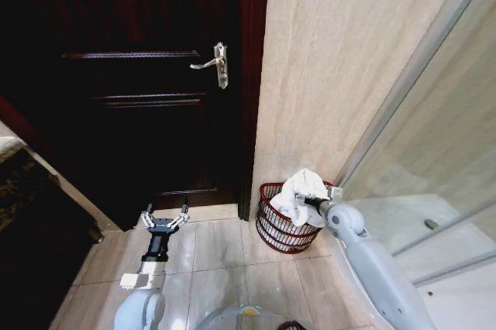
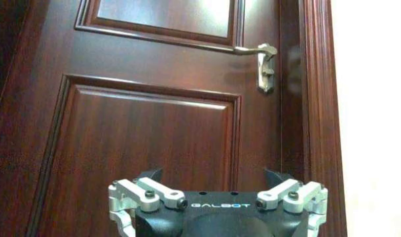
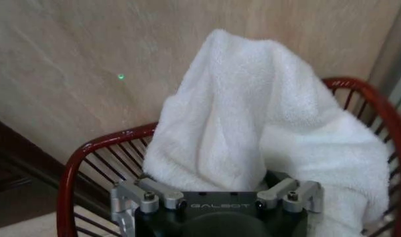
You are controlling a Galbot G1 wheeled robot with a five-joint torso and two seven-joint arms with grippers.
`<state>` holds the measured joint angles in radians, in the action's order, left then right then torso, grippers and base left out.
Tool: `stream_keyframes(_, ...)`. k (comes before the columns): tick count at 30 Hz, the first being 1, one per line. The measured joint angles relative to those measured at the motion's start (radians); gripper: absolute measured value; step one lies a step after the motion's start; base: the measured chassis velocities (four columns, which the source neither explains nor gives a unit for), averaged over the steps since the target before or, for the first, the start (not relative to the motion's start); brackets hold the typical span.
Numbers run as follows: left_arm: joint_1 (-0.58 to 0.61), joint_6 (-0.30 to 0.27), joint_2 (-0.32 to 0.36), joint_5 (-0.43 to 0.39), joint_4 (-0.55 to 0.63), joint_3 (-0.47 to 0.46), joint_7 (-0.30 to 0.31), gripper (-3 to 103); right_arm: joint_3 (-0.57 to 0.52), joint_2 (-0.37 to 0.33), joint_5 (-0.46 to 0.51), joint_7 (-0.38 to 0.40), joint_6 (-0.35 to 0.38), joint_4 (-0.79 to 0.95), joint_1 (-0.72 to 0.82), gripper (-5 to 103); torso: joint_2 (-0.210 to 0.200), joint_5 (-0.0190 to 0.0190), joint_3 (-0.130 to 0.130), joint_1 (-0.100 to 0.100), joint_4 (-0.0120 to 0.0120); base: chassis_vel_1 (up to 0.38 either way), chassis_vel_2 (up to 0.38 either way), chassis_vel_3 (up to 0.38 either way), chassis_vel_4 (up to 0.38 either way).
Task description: Discard the used towel into the hamper.
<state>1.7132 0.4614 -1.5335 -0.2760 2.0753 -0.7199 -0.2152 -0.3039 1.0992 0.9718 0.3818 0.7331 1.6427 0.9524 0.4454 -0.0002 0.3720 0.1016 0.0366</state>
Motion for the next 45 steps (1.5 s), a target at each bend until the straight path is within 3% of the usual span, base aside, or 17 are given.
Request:
stream_keyframes(1, 0.003, 0.000, 0.001, -0.004, 0.003, -0.004, 0.001, 100, 0.007, 0.010, -0.002, -0.002, 0.000, -0.028, -0.012, 89, 0.000, 0.0001, 0.000, 0.000, 0.0000, 0.000, 0.000, 0.000, 0.000)
stream_keyframes(3, 0.005, 0.001, 0.002, -0.006, 0.004, -0.006, 0.001, 100, 0.008, 0.015, -0.004, 0.000, 0.000, -0.037, -0.015, 89, 0.000, 0.0001, 0.000, 0.000, 0.0000, 0.000, 0.000, 0.000, 0.000)
stream_keyframes(9, 0.019, 0.014, 0.007, -0.024, 0.002, -0.019, 0.001, 100, 0.000, 0.018, -0.026, 0.012, -0.001, -0.047, -0.003, 62, 0.000, 0.0001, 0.000, 0.000, 0.0000, 0.000, 0.000, 0.000, 0.000)
stream_keyframes(12, 0.018, 0.015, 0.009, -0.024, 0.000, -0.019, 0.000, 100, -0.008, 0.018, -0.027, 0.014, -0.002, -0.039, 0.005, 57, 0.000, 0.0001, 0.000, 0.000, 0.0001, 0.000, 0.000, 0.000, 0.000)
stream_keyframes(15, 0.011, 0.013, 0.010, -0.022, 0.000, -0.012, -0.001, 100, -0.018, 0.016, -0.046, 0.018, -0.036, 0.010, 0.033, 40, 0.000, 0.0003, 0.000, 0.000, -0.0001, 0.000, 0.000, 0.000, 0.000)
stream_keyframes(16, 0.011, 0.013, 0.010, -0.022, 0.000, -0.012, -0.001, 100, -0.018, 0.016, -0.046, 0.018, -0.036, 0.010, 0.033, 40, 0.000, 0.0003, 0.000, 0.000, -0.0001, 0.000, 0.000, 0.000, 0.000)
stream_keyframes(17, 0.008, 0.012, 0.010, -0.020, 0.001, -0.010, -0.001, 100, -0.019, 0.015, -0.058, 0.019, -0.053, 0.021, 0.038, 40, 0.000, 0.0003, 0.000, 0.000, -0.0001, 0.000, 0.000, 0.000, 0.000)
stream_keyframes(18, 0.006, 0.009, 0.010, -0.018, 0.002, -0.006, -0.001, 100, -0.016, 0.015, -0.084, 0.022, -0.093, 0.038, 0.047, 30, 0.000, 0.0003, 0.000, 0.000, -0.0001, 0.000, 0.000, 0.000, 0.000)
stream_keyframes(20, 0.005, 0.008, 0.010, -0.015, 0.002, -0.004, -0.001, 100, -0.012, 0.015, -0.106, 0.026, -0.127, 0.048, 0.051, 30, 0.000, 0.0004, 0.000, 0.000, -0.0001, 0.000, 0.000, 0.000, 0.000)
stream_keyframes(22, 0.005, 0.007, 0.010, -0.010, 0.003, -0.001, -0.002, 100, -0.006, 0.010, -0.166, 0.030, -0.206, 0.090, 0.060, 19, 0.000, 0.0005, 0.000, 0.000, 0.0000, 0.000, 0.000, 0.000, 0.000)
stream_keyframes(24, 0.005, 0.007, 0.011, -0.010, 0.004, 0.000, -0.002, 100, -0.006, 0.006, -0.199, 0.031, -0.245, 0.127, 0.066, 19, 0.000, 0.0003, 0.000, 0.000, 0.0000, 0.000, 0.000, 0.000, 0.000)
stream_keyframes(25, 0.007, 0.007, 0.013, -0.010, 0.004, 0.000, -0.003, 100, -0.008, -0.002, -0.225, 0.032, -0.275, 0.181, 0.073, 13, 0.000, 0.0004, 0.000, 0.000, -0.0001, 0.000, 0.000, 0.000, 0.000)
stream_keyframes(29, 0.010, 0.008, 0.013, -0.008, 0.004, 0.000, -0.006, 100, -0.023, -0.027, -0.244, 0.042, -0.327, 0.331, 0.075, 12, 0.000, -0.0003, 0.000, 0.000, -0.0001, 0.000, 0.000, 0.000, 0.000)
stream_keyframes(40, 0.011, 0.008, 0.006, 0.003, 0.008, 0.003, -0.010, 100, -0.073, -0.126, -0.215, 0.102, -0.316, 0.516, 0.008, 12, 0.000, -0.0001, 0.000, 0.000, 0.0000, 0.000, 0.000, 0.000, 0.000)
stream_keyframes(44, 0.007, 0.008, -0.002, 0.019, 0.005, 0.008, -0.010, 100, -0.046, -0.098, -0.033, 0.209, -0.228, 0.539, 0.035, 12, 0.000, 0.0001, 0.000, 0.000, 0.0000, 0.000, 0.000, 0.000, 0.000)
stream_keyframes(45, 0.007, 0.008, -0.002, 0.019, 0.005, 0.008, -0.010, 100, -0.046, -0.098, -0.033, 0.209, -0.228, 0.539, 0.035, 12, 0.000, 0.0001, 0.000, 0.000, 0.0000, 0.000, 0.000, 0.000, 0.000)
